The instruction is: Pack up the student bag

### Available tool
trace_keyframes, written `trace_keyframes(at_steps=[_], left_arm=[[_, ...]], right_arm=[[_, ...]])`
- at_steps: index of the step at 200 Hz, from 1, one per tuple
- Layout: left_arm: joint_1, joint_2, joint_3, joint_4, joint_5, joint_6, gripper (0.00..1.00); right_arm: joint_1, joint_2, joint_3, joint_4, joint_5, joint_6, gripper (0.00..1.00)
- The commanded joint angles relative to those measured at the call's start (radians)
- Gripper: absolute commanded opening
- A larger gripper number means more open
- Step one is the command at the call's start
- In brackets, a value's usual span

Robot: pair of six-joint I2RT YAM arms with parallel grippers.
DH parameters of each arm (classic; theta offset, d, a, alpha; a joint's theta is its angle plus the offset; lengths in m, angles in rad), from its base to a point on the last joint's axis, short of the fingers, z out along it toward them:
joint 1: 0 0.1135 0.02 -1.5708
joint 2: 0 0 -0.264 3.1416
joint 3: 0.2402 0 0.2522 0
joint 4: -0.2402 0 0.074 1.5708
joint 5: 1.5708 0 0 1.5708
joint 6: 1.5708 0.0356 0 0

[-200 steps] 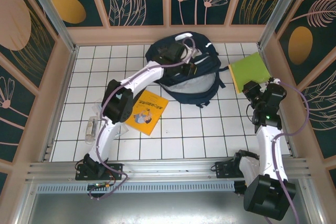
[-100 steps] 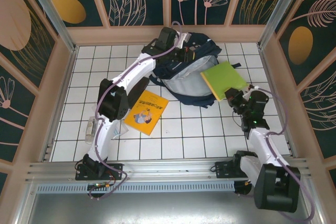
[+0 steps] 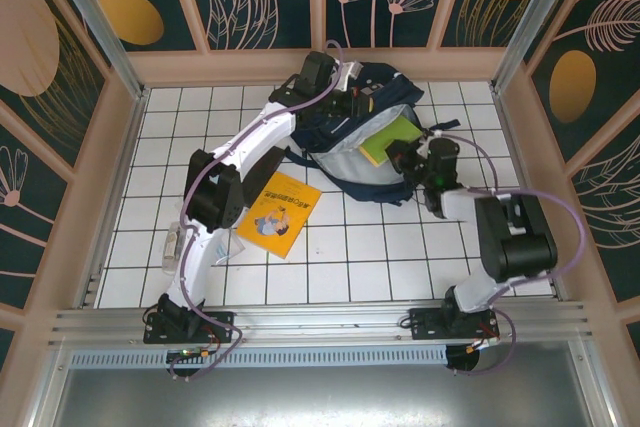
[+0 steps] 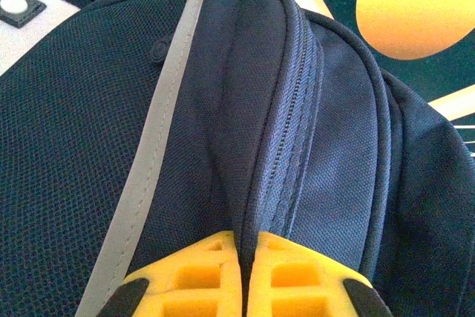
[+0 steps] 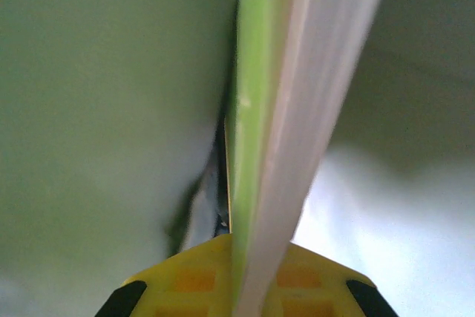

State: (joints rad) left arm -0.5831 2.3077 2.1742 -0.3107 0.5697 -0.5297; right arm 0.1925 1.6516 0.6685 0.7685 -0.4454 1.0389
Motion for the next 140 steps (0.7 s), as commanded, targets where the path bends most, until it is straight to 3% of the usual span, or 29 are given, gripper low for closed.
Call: trace_keyframes(at_steps=[1, 55, 91, 96, 113, 125, 133, 136, 140], left_arm=[[0.003, -0.102, -0.004, 0.137, 0.049, -0.036, 0.0], [0.002, -0.12, -0.011, 0.164, 0.066, -0.064, 0.0], [0.003, -0.126, -0.031, 0.168, 0.029, -0.055, 0.0], [0.002, -0.126, -0.033, 0.171, 0.026, -0.056, 0.0], [0.003, -0.12, -0.028, 0.184, 0.017, -0.063, 0.0], [0.003, -0.113, -0.014, 0.188, 0.016, -0.067, 0.0], [0.004, -0.107, -0.004, 0.186, 0.011, -0.069, 0.0], [0.004, -0.106, 0.0, 0.188, 0.009, -0.069, 0.0], [0.004, -0.104, 0.002, 0.188, 0.006, -0.07, 0.0]], right_arm=[[0.043, 0.11, 0.124, 0.195, 0.031, 0.027, 0.0], [0.092, 0.398, 0.328, 0.242, 0.131, 0.162, 0.0], [0.099, 0.404, 0.355, 0.085, 0.209, 0.214, 0.02], [0.098, 0.391, 0.355, 0.048, 0.217, 0.216, 0.09], [0.095, 0.35, 0.362, -0.065, 0.226, 0.208, 0.62], [0.093, 0.319, 0.369, -0.157, 0.232, 0.2, 0.82], [0.091, 0.298, 0.371, -0.2, 0.232, 0.193, 0.89], [0.089, 0.289, 0.37, -0.217, 0.232, 0.192, 0.98], [0.087, 0.277, 0.369, -0.243, 0.235, 0.19, 0.99]])
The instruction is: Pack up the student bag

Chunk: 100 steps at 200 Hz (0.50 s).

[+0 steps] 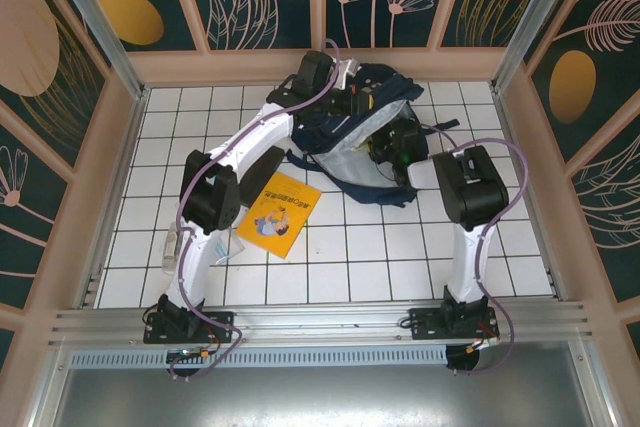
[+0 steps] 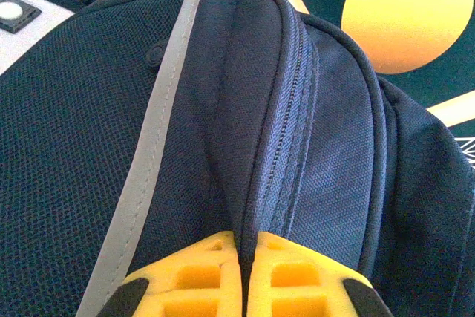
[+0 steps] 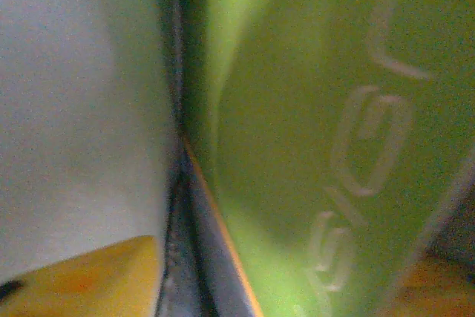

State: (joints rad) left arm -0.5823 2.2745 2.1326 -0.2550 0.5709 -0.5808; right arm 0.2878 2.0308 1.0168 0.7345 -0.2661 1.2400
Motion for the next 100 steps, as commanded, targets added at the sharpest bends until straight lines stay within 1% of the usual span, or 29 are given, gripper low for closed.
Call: trace_keyframes(at_steps=[1, 51, 77, 100], left_arm=[[0.003, -0.071, 0.045, 0.133, 0.005, -0.019, 0.0], [0.004, -0.05, 0.049, 0.162, -0.025, -0.033, 0.0], [0.005, -0.043, 0.036, 0.18, -0.027, -0.044, 0.0], [0.005, -0.037, 0.033, 0.181, -0.029, -0.047, 0.0]], right_arm=[[-0.008, -0.105, 0.02, -0.217, 0.056, -0.012, 0.99], [-0.034, -0.252, -0.001, -0.509, 0.047, -0.092, 0.99], [-0.056, -0.346, -0.072, -0.554, 0.021, -0.131, 0.99], [-0.069, -0.454, -0.109, -0.653, 0.024, -0.215, 0.99]])
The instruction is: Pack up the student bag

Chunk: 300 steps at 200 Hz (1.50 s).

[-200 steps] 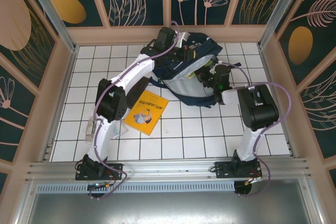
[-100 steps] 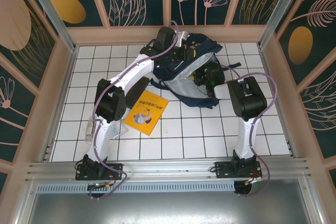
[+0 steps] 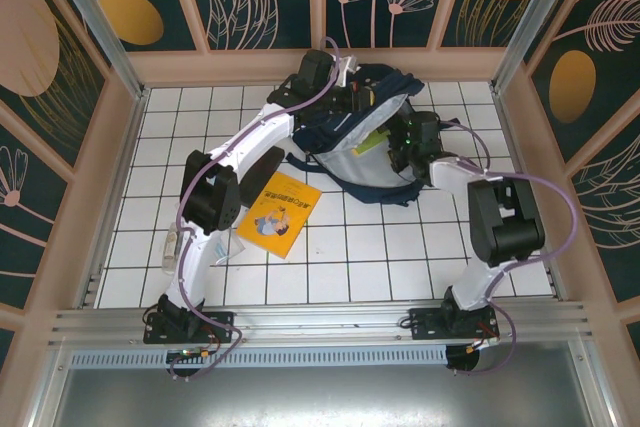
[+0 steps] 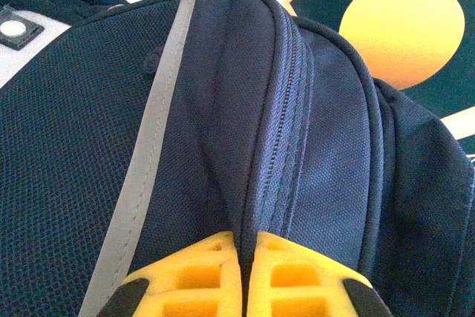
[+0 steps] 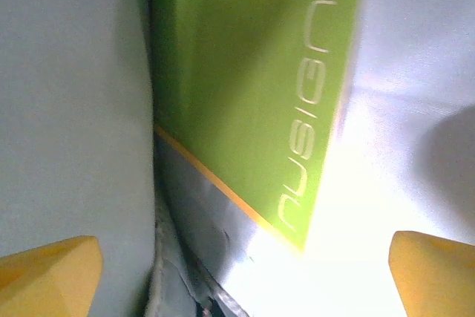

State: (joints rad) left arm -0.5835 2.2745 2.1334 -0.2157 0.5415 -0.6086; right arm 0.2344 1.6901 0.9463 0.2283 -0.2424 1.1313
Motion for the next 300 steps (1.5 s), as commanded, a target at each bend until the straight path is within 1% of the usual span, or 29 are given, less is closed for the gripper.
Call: trace_keyframes(at_steps=[1, 26, 41, 64, 69, 80, 87, 102, 114, 120, 137, 159, 174, 186, 210, 218, 232, 251, 270, 300], left_arm=[[0.007, -0.037, 0.031, 0.142, 0.0, -0.019, 0.0], [0.006, -0.035, 0.021, 0.145, -0.006, -0.017, 0.0], [0.006, -0.031, 0.015, 0.145, -0.007, -0.021, 0.0], [0.006, -0.033, -0.004, 0.148, -0.007, -0.036, 0.0], [0.007, -0.037, -0.012, 0.148, -0.009, -0.039, 0.07], [0.007, -0.053, -0.039, 0.142, -0.023, -0.042, 0.29], [0.007, -0.069, -0.06, 0.138, -0.037, -0.04, 0.41], [0.008, -0.126, -0.137, 0.134, -0.069, -0.025, 0.53], [0.012, -0.191, -0.23, 0.145, -0.101, -0.015, 0.58], [0.014, -0.231, -0.286, 0.154, -0.116, -0.013, 0.61], [0.029, -0.353, -0.463, 0.174, -0.178, 0.001, 0.63], [0.064, -0.512, -0.689, 0.154, -0.284, 0.026, 0.66], [0.096, -0.611, -0.832, 0.13, -0.341, 0.031, 0.69], [0.127, -0.665, -0.934, 0.108, -0.365, 0.029, 0.7], [0.175, -0.735, -1.105, 0.077, -0.379, 0.017, 0.71], [0.186, -0.752, -1.149, 0.069, -0.386, 0.018, 0.71], [0.203, -0.773, -1.23, 0.054, -0.403, 0.02, 0.72], [0.223, -0.787, -1.301, 0.045, -0.415, 0.019, 0.72], [0.238, -0.793, -1.339, 0.021, -0.42, 0.024, 0.72], [0.238, -0.813, -1.38, -0.028, -0.443, 0.029, 0.72]], right_arm=[[-0.016, -0.119, -0.041, -0.151, 0.0, -0.11, 0.99], [-0.016, -0.259, -0.075, -0.267, -0.02, -0.203, 0.99], [-0.015, -0.351, -0.095, -0.345, -0.03, -0.255, 0.97], [0.011, -0.481, -0.124, -0.487, 0.015, -0.326, 0.94], [0.018, -0.504, -0.132, -0.509, 0.013, -0.333, 0.94], [0.038, -0.546, -0.157, -0.538, -0.004, -0.335, 0.93], [0.058, -0.572, -0.177, -0.536, -0.02, -0.335, 0.92], [0.121, -0.608, -0.223, -0.498, -0.052, -0.322, 0.9], [0.189, -0.616, -0.254, -0.444, -0.051, -0.293, 0.89], [0.228, -0.611, -0.267, -0.411, -0.046, -0.28, 0.88], [0.323, -0.563, -0.285, -0.31, -0.023, -0.254, 0.88], [0.426, -0.438, -0.249, -0.224, -0.002, -0.257, 0.87], [0.471, -0.344, -0.202, -0.197, 0.011, -0.274, 0.85], [0.497, -0.268, -0.164, -0.183, 0.021, -0.282, 0.83], [0.539, -0.13, -0.104, -0.134, 0.024, -0.271, 0.75], [0.551, -0.091, -0.09, -0.116, 0.026, -0.27, 0.72], [0.568, -0.029, -0.057, -0.102, 0.032, -0.266, 0.71], [0.587, 0.037, -0.026, -0.087, 0.044, -0.251, 0.69], [0.592, 0.07, -0.002, -0.105, 0.069, -0.246, 0.69], [0.594, 0.094, 0.004, -0.121, 0.094, -0.236, 0.69]])
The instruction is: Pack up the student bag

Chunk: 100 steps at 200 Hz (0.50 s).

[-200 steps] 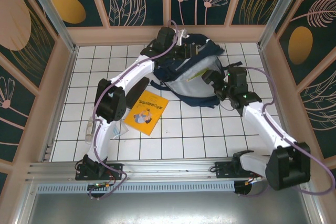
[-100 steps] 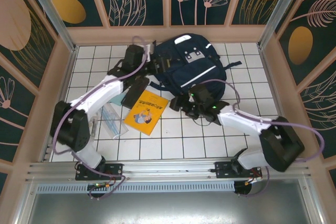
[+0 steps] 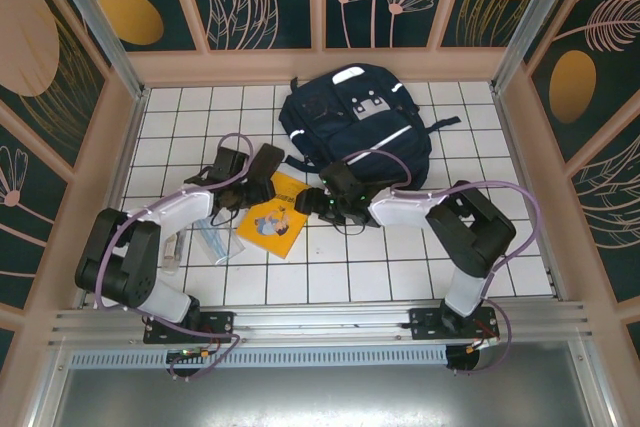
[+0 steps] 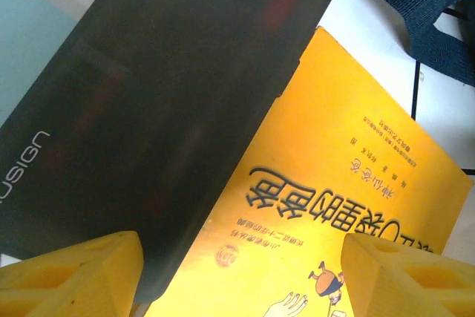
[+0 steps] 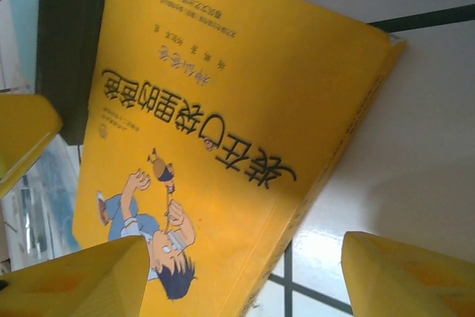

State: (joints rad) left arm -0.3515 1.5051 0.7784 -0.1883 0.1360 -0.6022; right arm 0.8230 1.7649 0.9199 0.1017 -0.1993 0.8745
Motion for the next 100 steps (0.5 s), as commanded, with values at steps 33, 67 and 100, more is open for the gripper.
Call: trace_keyframes(at_steps=[33, 67, 100], left_arm=[[0.006, -0.043, -0.09, -0.059, 0.05, 0.013, 0.66], [0.006, -0.011, -0.144, 0.021, 0.205, -0.028, 0.5], [-0.015, -0.025, -0.158, 0.087, 0.33, -0.083, 0.38]], right_arm=[[0.007, 0.075, 0.034, 0.06, 0.02, 0.041, 0.69], [0.006, 0.111, 0.077, 0.111, 0.008, 0.016, 0.68], [0.004, 0.1, 0.11, 0.118, 0.01, -0.024, 0.68]])
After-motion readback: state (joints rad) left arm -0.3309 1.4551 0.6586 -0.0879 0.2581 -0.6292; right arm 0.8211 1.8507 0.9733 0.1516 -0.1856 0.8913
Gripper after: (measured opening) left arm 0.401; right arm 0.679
